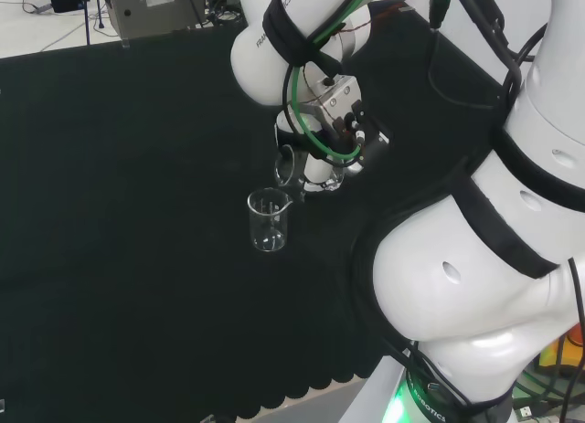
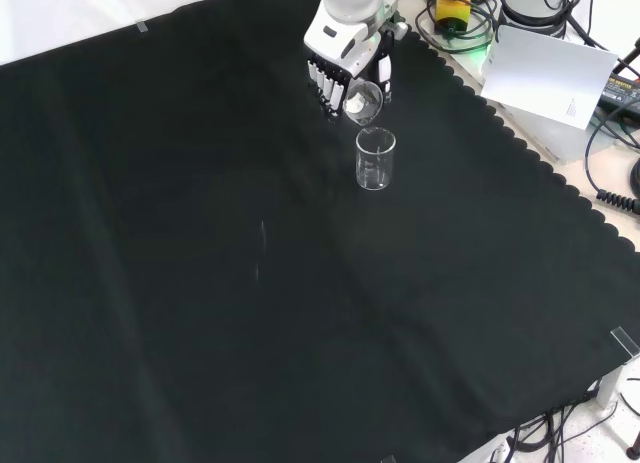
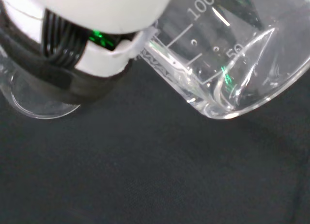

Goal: Pour the water from the handheld beaker into the one on the table.

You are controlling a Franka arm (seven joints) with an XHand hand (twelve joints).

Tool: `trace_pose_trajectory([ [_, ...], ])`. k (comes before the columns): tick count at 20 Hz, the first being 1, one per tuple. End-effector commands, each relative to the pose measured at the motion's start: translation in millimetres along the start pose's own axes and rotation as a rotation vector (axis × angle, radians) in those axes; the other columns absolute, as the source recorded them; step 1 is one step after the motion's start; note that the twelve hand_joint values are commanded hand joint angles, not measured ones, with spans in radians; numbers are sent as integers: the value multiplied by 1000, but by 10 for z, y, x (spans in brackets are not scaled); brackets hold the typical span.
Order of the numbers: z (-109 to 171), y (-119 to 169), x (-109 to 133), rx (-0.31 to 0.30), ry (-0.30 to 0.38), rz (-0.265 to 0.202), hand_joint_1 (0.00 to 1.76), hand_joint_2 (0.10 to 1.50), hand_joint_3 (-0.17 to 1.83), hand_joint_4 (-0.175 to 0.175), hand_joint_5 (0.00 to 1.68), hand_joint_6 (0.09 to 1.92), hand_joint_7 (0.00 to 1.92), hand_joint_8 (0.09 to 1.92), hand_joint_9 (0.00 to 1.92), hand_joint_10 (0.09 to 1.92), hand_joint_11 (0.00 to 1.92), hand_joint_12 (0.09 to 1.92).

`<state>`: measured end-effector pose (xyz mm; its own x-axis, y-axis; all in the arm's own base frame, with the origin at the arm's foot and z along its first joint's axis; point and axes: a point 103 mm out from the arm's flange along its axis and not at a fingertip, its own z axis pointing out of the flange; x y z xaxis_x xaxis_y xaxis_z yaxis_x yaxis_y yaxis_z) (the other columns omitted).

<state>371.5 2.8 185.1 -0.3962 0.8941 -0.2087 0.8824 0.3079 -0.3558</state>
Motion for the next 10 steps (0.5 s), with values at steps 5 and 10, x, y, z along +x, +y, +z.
trace_pose_trajectory([
  [5,-73,6,118,51,-100,-8,1183,716,459,17,1452,254,1792,87,1828,87,1553,514],
  [10,-90,15,161,70,-147,0,1183,716,460,16,1451,256,1791,87,1828,87,1552,512],
])
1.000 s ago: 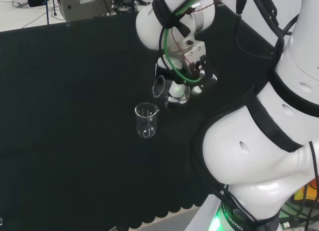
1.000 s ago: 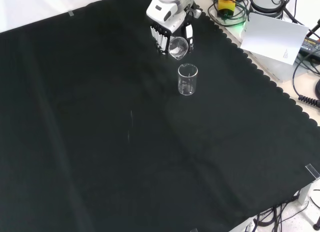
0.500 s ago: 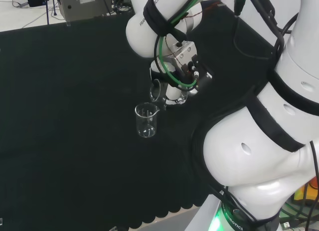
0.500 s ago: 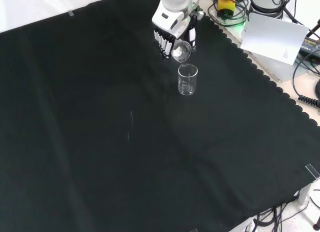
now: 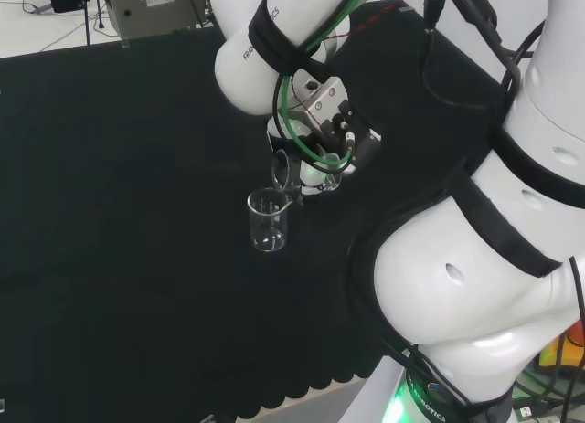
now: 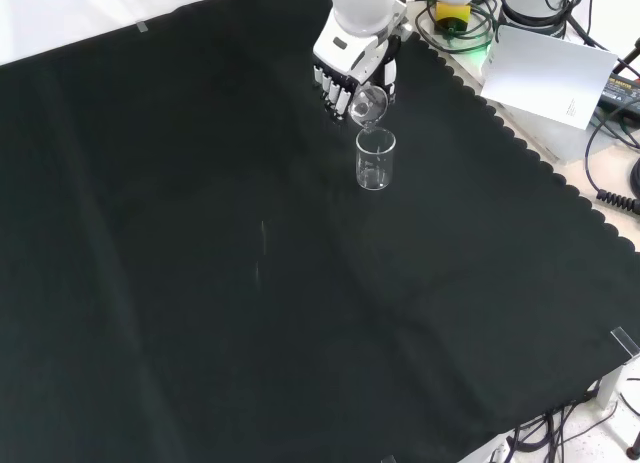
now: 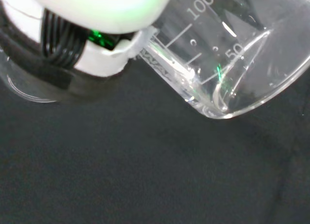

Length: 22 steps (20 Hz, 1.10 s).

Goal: Pour the water from the handheld beaker into the one on the table.

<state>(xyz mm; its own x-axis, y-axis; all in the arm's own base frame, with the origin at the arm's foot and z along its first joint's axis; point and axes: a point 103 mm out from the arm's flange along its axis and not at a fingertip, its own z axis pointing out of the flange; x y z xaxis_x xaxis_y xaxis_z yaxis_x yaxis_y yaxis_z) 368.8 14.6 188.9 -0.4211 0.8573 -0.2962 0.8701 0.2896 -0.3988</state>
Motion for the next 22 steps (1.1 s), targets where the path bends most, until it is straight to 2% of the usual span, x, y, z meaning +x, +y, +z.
trace_pose_trajectory([
  [1,-40,13,62,26,-59,2,1183,716,460,15,1451,257,1791,87,1828,87,1552,512],
  [15,-116,18,129,58,-184,19,1183,716,462,12,1445,269,1787,87,1827,87,1551,507],
  [22,-131,51,171,92,-217,24,1183,717,462,11,1442,274,1786,87,1827,87,1551,506],
])
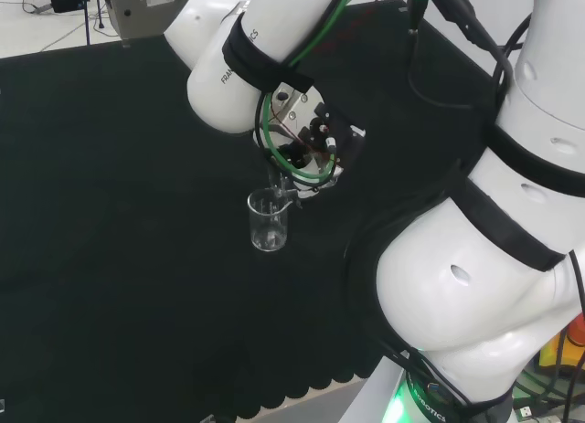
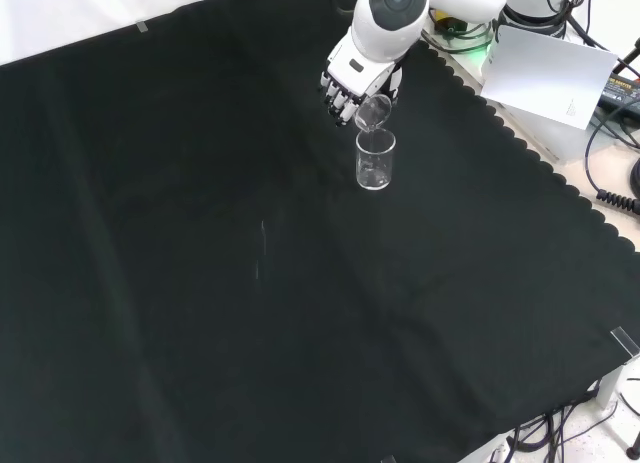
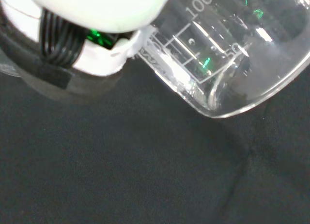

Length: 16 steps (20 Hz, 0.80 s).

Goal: Pour the water from the handheld beaker into the one on the table.

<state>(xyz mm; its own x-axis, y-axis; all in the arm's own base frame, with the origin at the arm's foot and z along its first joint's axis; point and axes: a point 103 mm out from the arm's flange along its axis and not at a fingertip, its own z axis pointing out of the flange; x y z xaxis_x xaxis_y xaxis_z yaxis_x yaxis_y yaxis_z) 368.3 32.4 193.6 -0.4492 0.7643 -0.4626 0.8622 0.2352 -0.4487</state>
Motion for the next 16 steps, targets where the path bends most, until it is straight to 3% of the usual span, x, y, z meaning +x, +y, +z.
trace_pose_trajectory([
  [1,-29,24,33,24,-28,3,1183,717,461,11,1442,274,1786,87,1827,87,1551,506],
  [16,-104,12,80,62,-80,32,1180,730,448,12,1414,326,1786,87,1828,87,1555,496],
])
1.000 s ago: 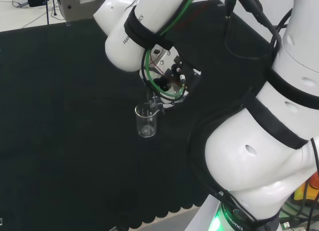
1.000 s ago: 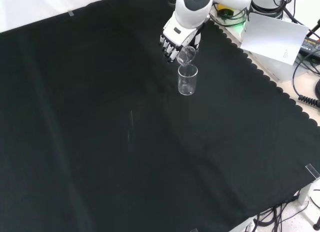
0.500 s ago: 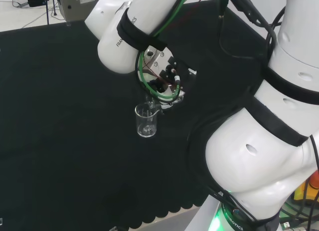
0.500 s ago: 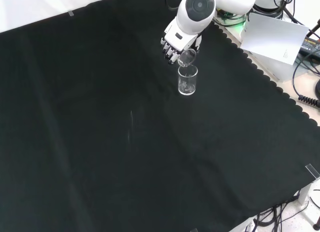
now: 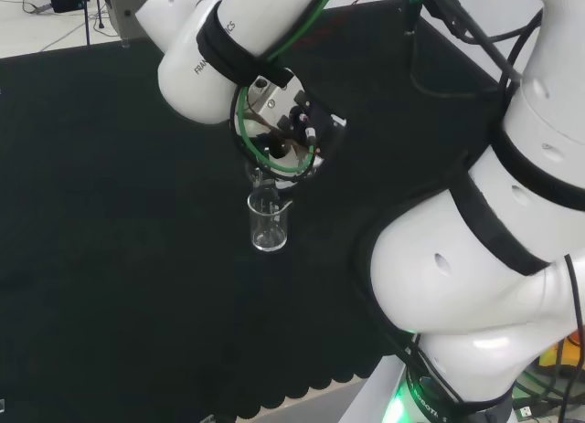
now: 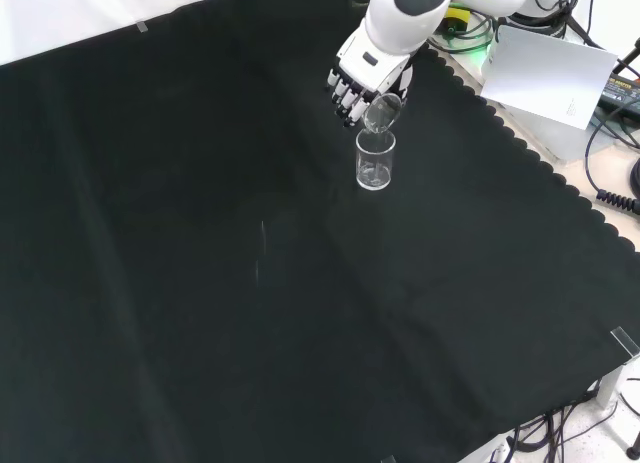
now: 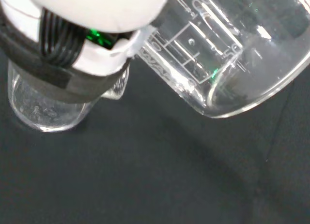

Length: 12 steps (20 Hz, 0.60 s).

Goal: Pour the water from the handheld beaker into the one on the table.

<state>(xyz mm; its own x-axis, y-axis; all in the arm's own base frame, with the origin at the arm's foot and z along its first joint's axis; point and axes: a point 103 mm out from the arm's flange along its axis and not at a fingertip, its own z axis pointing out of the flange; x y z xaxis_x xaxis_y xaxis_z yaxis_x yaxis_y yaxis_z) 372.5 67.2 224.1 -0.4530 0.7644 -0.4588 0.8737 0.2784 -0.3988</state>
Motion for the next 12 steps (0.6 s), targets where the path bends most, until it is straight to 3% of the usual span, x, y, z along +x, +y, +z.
trace_pose_trajectory([
  [1,354,10,-30,131,-88,34,1179,730,448,12,1414,327,1786,87,1828,87,1556,496],
  [12,407,21,-58,137,-108,28,1179,731,448,14,1410,335,1785,87,1827,87,1556,495],
])
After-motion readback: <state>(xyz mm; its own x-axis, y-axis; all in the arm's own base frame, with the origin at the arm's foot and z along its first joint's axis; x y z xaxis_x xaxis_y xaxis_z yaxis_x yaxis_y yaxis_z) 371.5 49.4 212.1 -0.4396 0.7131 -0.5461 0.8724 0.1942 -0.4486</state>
